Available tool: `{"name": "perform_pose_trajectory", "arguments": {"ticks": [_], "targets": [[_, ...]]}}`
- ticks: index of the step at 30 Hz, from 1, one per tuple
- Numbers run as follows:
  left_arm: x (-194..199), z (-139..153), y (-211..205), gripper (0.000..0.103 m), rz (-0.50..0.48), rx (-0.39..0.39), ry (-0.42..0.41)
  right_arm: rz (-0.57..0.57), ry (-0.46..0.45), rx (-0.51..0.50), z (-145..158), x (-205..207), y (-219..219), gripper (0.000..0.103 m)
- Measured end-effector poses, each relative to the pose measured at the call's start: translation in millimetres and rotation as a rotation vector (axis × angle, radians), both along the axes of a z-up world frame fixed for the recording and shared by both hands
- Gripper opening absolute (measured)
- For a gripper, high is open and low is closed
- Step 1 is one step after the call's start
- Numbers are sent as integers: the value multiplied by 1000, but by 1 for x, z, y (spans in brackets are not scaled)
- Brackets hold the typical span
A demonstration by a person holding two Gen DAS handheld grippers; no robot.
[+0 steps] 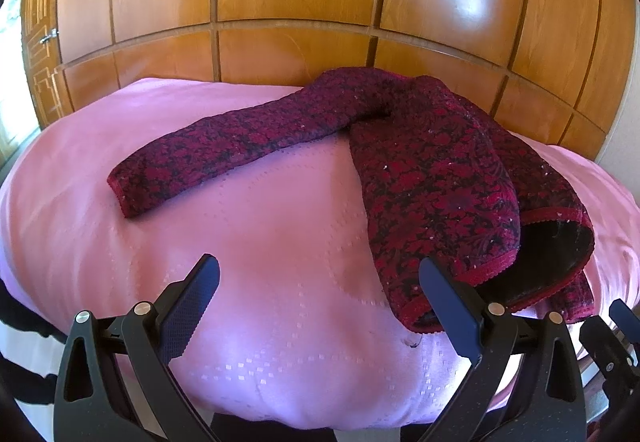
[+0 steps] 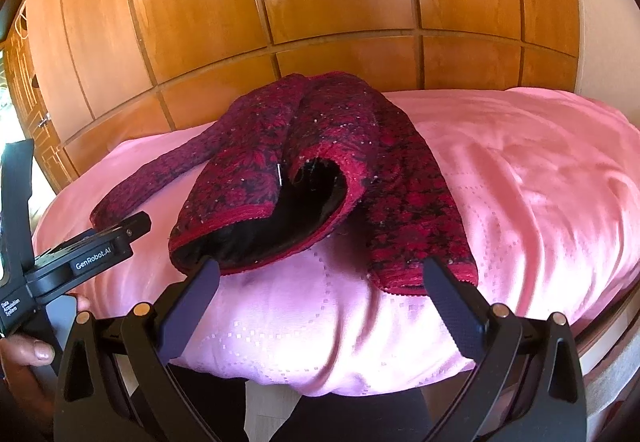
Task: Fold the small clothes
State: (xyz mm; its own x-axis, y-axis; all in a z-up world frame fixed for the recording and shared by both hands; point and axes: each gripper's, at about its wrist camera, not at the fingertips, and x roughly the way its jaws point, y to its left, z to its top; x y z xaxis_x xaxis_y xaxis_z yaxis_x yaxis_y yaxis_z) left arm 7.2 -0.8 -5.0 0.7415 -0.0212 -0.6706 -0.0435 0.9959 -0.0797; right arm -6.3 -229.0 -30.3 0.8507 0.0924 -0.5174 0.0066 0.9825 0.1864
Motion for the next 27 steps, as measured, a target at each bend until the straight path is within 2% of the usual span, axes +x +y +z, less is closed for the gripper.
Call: {"name": "perform_pose_trajectory", "arguments": {"ticks": [10,13,16,17,19,20,21,23,26,27], "targets": [[10,-1,-4,99,-32,-10,11,-29,-12,25,11,0,-22,101],[19,2,-3,99,-84,-65,28,-59,-38,32,19,-4,-42,101],[34,1,2,97,-126,-178,63,-153,-95,45,31,-9,-80,101],[44,-3,5,95,-146,-251,97,-178,-100,47,33,-9,-89,97],[59,-14,7,85,-179,-360,145,-221,-76,82,27,0,-116,80],[65,-18,6,84,-182,-378,166,-227,-49,97,22,5,-122,69],[71,-24,5,82,-189,-395,187,-223,-4,128,13,15,-132,63],[80,-33,2,75,-195,-416,216,-184,66,190,-3,32,-142,57],[94,-47,-3,64,-221,-459,265,-95,137,271,-23,57,-139,55],[98,-51,-4,52,-219,-457,276,-60,159,289,-28,66,-133,55]]}}
